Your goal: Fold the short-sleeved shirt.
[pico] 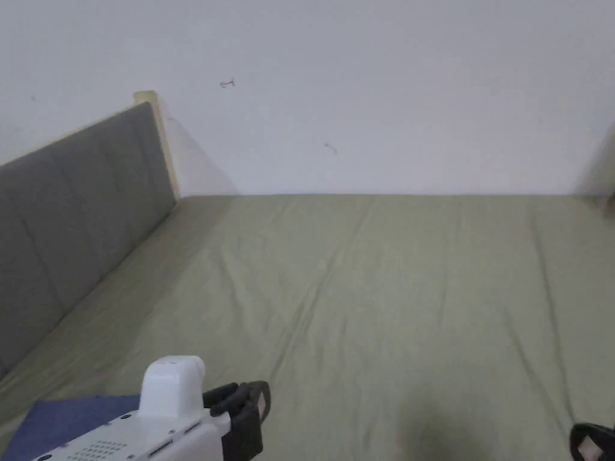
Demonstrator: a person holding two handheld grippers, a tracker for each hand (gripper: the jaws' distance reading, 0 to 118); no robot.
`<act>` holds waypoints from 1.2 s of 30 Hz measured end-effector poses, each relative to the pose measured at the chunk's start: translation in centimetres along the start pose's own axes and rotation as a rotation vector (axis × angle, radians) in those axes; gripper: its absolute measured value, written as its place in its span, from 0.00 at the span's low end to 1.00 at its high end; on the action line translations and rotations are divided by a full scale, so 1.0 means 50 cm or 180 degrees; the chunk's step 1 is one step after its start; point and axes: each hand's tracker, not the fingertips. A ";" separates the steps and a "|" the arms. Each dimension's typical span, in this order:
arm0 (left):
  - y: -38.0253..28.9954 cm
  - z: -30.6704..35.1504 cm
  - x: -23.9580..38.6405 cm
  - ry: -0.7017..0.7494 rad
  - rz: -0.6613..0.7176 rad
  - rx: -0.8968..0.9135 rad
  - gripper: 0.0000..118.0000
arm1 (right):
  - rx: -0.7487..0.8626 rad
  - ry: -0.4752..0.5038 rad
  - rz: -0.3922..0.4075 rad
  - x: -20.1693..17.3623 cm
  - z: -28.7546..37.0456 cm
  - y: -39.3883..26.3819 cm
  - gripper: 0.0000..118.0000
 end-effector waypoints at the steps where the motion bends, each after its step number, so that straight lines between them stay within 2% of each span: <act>1: 0.008 0.012 0.032 0.0021 -0.0174 0.0202 0.01 | 0.0188 -0.0018 0.0063 -0.008 0.019 0.006 0.02; 3: 0.022 0.029 0.095 0.0088 -0.0372 0.0604 0.01 | 0.0639 -0.0075 0.0345 -0.032 0.064 0.025 0.02; 6: 0.046 0.034 0.154 -0.0019 -0.0461 0.0882 0.01 | 0.1319 -0.0461 0.0804 -0.073 0.115 0.033 0.02; 9: 0.046 0.056 0.207 0.0226 -0.0522 0.1168 0.01 | 0.1823 -0.0762 0.0960 -0.073 0.143 0.028 0.02; 12: 0.010 0.069 0.244 0.0445 -0.0711 0.1474 0.01 | 0.2256 -0.1129 0.0990 -0.055 0.149 -0.021 0.02; 15: -0.035 0.057 0.263 0.0692 -0.0978 0.1497 0.01 | 0.2055 -0.1378 0.0908 -0.032 0.135 -0.057 0.02; 18: -0.051 0.054 0.268 0.0568 -0.0879 0.1239 0.01 | 0.1794 -0.1270 0.0774 -0.009 0.132 -0.070 0.02; 23: -0.065 0.066 0.274 0.0612 -0.0802 0.1291 0.01 | 0.1842 -0.1257 0.0730 -0.001 0.158 -0.074 0.03; 24: -0.060 0.067 0.273 0.0609 -0.0777 0.1310 0.02 | 0.1844 -0.1246 0.0741 -0.002 0.160 -0.070 0.06; 25: -0.057 0.068 0.273 0.0611 -0.0772 0.1311 0.08 | 0.1840 -0.1232 0.0773 -0.004 0.161 -0.066 0.16; 26: -0.055 0.069 0.275 0.0624 -0.0778 0.1305 0.21 | 0.1822 -0.1248 0.0845 -0.008 0.162 -0.062 0.29; 27: -0.056 0.069 0.274 0.0630 -0.0779 0.1298 0.44 | 0.1792 -0.1325 0.0922 -0.015 0.163 -0.060 0.46; 28: -0.054 0.072 0.270 0.0615 -0.0777 0.1287 0.64 | 0.1791 -0.1375 0.0958 -0.018 0.163 -0.059 0.53; 30: -0.048 0.068 0.270 0.0580 -0.0716 0.1223 0.86 | 0.1820 -0.1349 0.0946 -0.020 0.166 -0.062 0.66; 31: -0.051 0.078 0.268 0.0507 -0.0716 0.1404 1.00 | 0.1859 -0.1324 0.0928 -0.021 0.168 -0.065 0.86; 32: -0.043 0.084 0.269 0.0544 -0.0709 0.1341 1.00 | 0.1889 -0.1318 0.0907 -0.022 0.170 -0.066 0.96; 33: -0.041 0.085 0.268 0.0548 -0.0727 0.1330 1.00 | 0.1942 -0.1309 0.0896 -0.023 0.174 -0.067 1.00; 36: -0.026 0.082 0.267 0.0608 -0.0766 0.1279 1.00 | 0.1978 -0.1231 0.0810 -0.025 0.182 -0.065 1.00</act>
